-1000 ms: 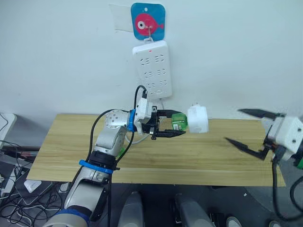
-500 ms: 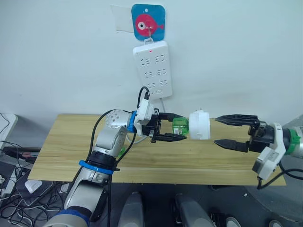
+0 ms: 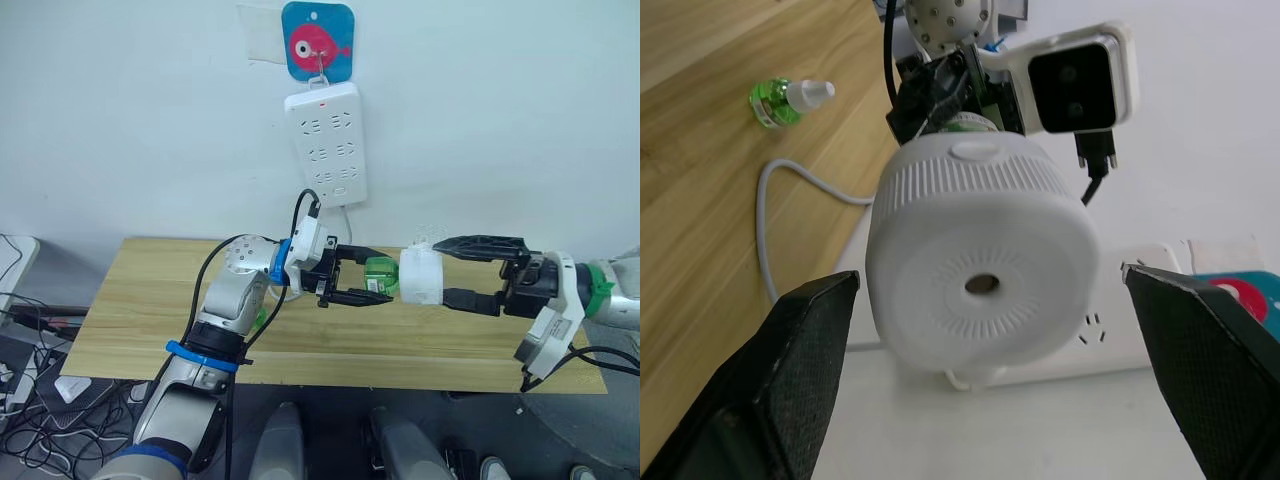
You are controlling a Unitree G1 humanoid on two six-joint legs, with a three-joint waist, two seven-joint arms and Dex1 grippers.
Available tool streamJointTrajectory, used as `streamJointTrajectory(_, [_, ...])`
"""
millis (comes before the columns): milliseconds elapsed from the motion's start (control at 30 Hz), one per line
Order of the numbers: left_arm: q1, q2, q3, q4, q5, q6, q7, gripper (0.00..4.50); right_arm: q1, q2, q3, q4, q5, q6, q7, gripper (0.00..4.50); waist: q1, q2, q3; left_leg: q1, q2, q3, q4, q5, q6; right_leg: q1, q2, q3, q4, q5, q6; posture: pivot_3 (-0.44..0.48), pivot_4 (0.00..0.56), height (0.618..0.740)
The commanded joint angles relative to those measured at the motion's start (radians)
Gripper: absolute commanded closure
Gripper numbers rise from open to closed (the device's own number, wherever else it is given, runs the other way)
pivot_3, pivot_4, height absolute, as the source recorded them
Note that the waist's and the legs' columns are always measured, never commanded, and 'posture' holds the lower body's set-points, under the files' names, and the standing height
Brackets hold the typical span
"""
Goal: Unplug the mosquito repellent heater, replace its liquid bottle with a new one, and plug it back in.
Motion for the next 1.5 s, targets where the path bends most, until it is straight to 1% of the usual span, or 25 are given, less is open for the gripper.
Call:
streamJointTrajectory(33, [-0.023,-0.008,0.000,-0.030,-0.005,-0.013,-0.005,2.27,-0.021,0.007,0.005,-0.021,-0.001,0.012,-0.009,0.06,0.000,0.000,0.000,0.000,0.000,0.000,0.000,0.000,0.000,0.000,0.000,0.000,0.000,0.000,0.000,-0.035,0.268,0.740])
streamJointTrajectory(200, [-0.017,-0.005,-0.001,-0.035,-0.005,-0.014,-0.011,2.27,-0.021,0.014,0.014,-0.030,-0.002,0.019,-0.013,0.06,0.000,0.000,0.000,0.000,0.000,0.000,0.000,0.000,0.000,0.000,0.000,0.000,0.000,0.000,0.000,-0.036,0.267,0.740])
streamJointTrajectory(333, [-0.024,-0.005,0.004,-0.023,-0.001,-0.021,-0.009,2.27,0.012,-0.004,-0.001,-0.025,0.013,0.021,-0.010,0.06,0.000,0.000,0.000,0.000,0.000,0.000,0.000,0.000,0.000,0.000,0.000,0.000,0.000,0.000,0.000,-0.032,0.268,0.740])
streamJointTrajectory(400, [-0.031,-0.004,0.010,-0.011,0.003,-0.028,-0.007,2.27,0.067,-0.035,-0.029,-0.004,0.035,-0.001,-0.005,0.06,0.002,0.000,0.000,0.000,0.000,0.000,0.000,0.000,0.000,0.000,0.000,0.000,0.000,0.000,0.000,-0.027,0.266,0.740])
streamJointTrajectory(500, [-0.032,0.010,0.022,0.006,0.010,-0.046,-0.018,2.27,0.210,-0.117,-0.109,0.030,0.125,-0.053,0.012,0.06,0.007,0.000,0.001,0.000,-0.002,-0.002,0.000,0.000,0.000,0.001,-0.001,0.000,-0.001,0.000,0.000,-0.027,0.268,0.740])
streamJointTrajectory(567, [-0.024,0.024,0.032,0.015,0.011,-0.064,-0.034,2.27,0.334,-0.186,-0.187,0.027,0.255,-0.023,0.048,0.06,0.005,0.000,0.002,0.000,-0.002,-0.001,-0.001,0.000,0.000,0.002,-0.001,0.000,-0.002,0.000,0.000,-0.033,0.270,0.740])
streamJointTrajectory(633, [-0.017,0.030,0.041,0.025,0.011,-0.093,-0.044,2.27,0.464,-0.241,-0.270,-0.013,0.437,0.125,0.113,0.06,0.002,0.000,0.002,0.000,-0.003,-0.001,-0.001,0.000,0.001,0.002,-0.001,0.000,-0.002,0.000,0.000,-0.040,0.270,0.740])
streamJointTrajectory(667, [-0.016,0.031,0.044,0.029,0.011,-0.103,-0.046,2.27,0.501,-0.255,-0.294,-0.032,0.489,0.177,0.133,0.06,0.000,0.000,0.002,0.000,-0.002,-0.001,-0.001,0.000,0.001,0.003,-0.001,0.000,-0.003,0.000,0.000,-0.042,0.270,0.740])
streamJointTrajectory(733, [-0.021,0.021,0.054,0.052,0.013,-0.157,-0.054,2.27,0.669,-0.302,-0.407,-0.167,0.758,0.559,0.197,0.06,-0.006,0.000,0.003,0.001,-0.002,-0.001,0.000,-0.001,0.001,0.005,-0.001,0.000,-0.003,0.000,0.000,-0.047,0.269,0.740])
streamJointTrajectory(767, [-0.028,0.015,0.058,0.070,0.018,-0.183,-0.056,2.27,0.742,-0.337,-0.474,-0.244,0.937,0.808,0.182,0.06,-0.007,0.000,0.004,0.002,-0.002,-0.001,-0.001,0.000,0.001,0.006,-0.001,0.000,-0.003,0.000,0.000,-0.049,0.270,0.740])
streamJointTrajectory(800, [-0.037,0.005,0.063,0.093,0.020,-0.227,-0.065,2.27,0.802,-0.388,-0.542,-0.304,1.148,1.095,0.122,0.06,-0.011,0.000,0.004,0.002,-0.002,-0.001,0.000,0.000,0.001,0.006,0.000,0.000,-0.002,0.000,0.000,-0.053,0.271,0.740])
streamJointTrajectory(833, [-0.044,-0.001,0.066,0.111,0.022,-0.258,-0.072,2.27,0.830,-0.428,-0.599,-0.336,1.339,1.312,0.042,0.06,-0.016,-0.001,0.005,0.002,-0.002,0.000,-0.001,0.000,0.002,0.007,0.000,0.001,-0.002,0.000,0.000,-0.053,0.271,0.740])
streamJointTrajectory(867, [-0.052,-0.007,0.068,0.127,0.025,-0.279,-0.073,2.27,0.831,-0.470,-0.644,-0.339,1.593,1.492,-0.024,0.06,-0.022,-0.002,0.006,0.002,-0.002,0.001,-0.001,0.000,0.002,0.008,0.000,0.002,-0.002,0.000,0.001,-0.051,0.271,0.740])
streamJointTrajectory(900, [-0.060,-0.013,0.069,0.141,0.026,-0.298,-0.073,2.27,0.817,-0.502,-0.672,-0.321,1.797,1.619,-0.077,0.06,-0.025,-0.004,0.007,0.001,-0.003,0.001,0.000,0.000,0.002,0.008,0.000,0.002,-0.002,0.000,0.001,-0.047,0.273,0.740])
streamJointTrajectory(933, [-0.068,-0.020,0.071,0.153,0.027,-0.323,-0.075,2.27,0.784,-0.512,-0.679,-0.291,1.928,1.722,-0.082,0.06,-0.026,-0.007,0.008,0.001,-0.003,0.001,0.000,0.001,0.003,0.008,0.000,0.002,-0.002,0.000,0.002,-0.047,0.273,0.740])
streamJointTrajectory(967, [-0.075,-0.026,0.074,0.162,0.026,-0.345,-0.076,2.27,0.740,-0.510,-0.672,-0.250,1.993,1.819,-0.062,0.06,-0.026,-0.009,0.010,0.001,-0.004,0.001,0.000,0.001,0.003,0.008,0.000,0.002,-0.003,0.000,0.003,-0.044,0.274,0.740])
streamJointTrajectory(1033, [-0.087,-0.035,0.077,0.176,0.024,-0.389,-0.079,2.27,0.634,-0.489,-0.630,-0.178,2.014,1.968,-0.019,0.06,-0.021,-0.011,0.011,0.000,-0.003,0.000,0.000,0.001,0.003,0.005,0.001,0.001,-0.005,-0.002,0.007,-0.039,0.278,0.740])
streamJointTrajectory(1167, [-0.107,-0.055,0.074,0.195,0.028,-0.501,-0.091,2.27,0.410,-0.429,-0.469,-0.062,2.014,2.178,0.052,0.06,-0.008,-0.013,0.013,-0.002,-0.003,0.000,-0.001,-0.001,0.006,0.005,-0.001,0.001,-0.012,-0.001,0.008,-0.029,0.282,0.740])
streamJointTrajectory(1200, [-0.110,-0.059,0.071,0.197,0.028,-0.514,-0.093,2.27,0.363,-0.395,-0.427,-0.053,2.014,2.198,0.034,0.06,-0.004,-0.012,0.014,-0.002,-0.003,0.000,-0.001,-0.002,0.007,0.005,-0.002,0.001,-0.013,-0.001,0.008,-0.023,0.284,0.740])
streamJointTrajectory(1233, [-0.113,-0.063,0.069,0.198,0.027,-0.523,-0.094,2.27,0.323,-0.367,-0.393,-0.043,2.014,2.216,0.019,0.06,0.000,-0.012,0.014,-0.003,-0.003,0.000,-0.002,-0.002,0.008,0.005,-0.002,0.001,-0.014,0.001,0.004,-0.024,0.285,0.740])
streamJointTrajectory(1333, [-0.124,-0.074,0.064,0.189,0.018,-0.540,-0.097,2.27,0.217,-0.265,-0.310,-0.003,2.014,2.254,-0.054,0.06,0.003,-0.011,0.016,-0.004,-0.003,0.000,-0.002,-0.003,0.010,0.005,-0.002,0.000,-0.016,0.001,0.004,-0.017,0.287,0.740])
streamJointTrajectory(1500, [-0.126,-0.072,0.056,0.178,0.005,-0.528,-0.119,2.27,0.139,-0.180,-0.284,0.041,2.014,2.297,-0.146,0.06,0.004,-0.007,0.019,-0.005,-0.004,0.000,-0.002,-0.003,0.010,0.004,-0.003,0.000,-0.017,0.002,0.004,-0.019,0.288,0.740])
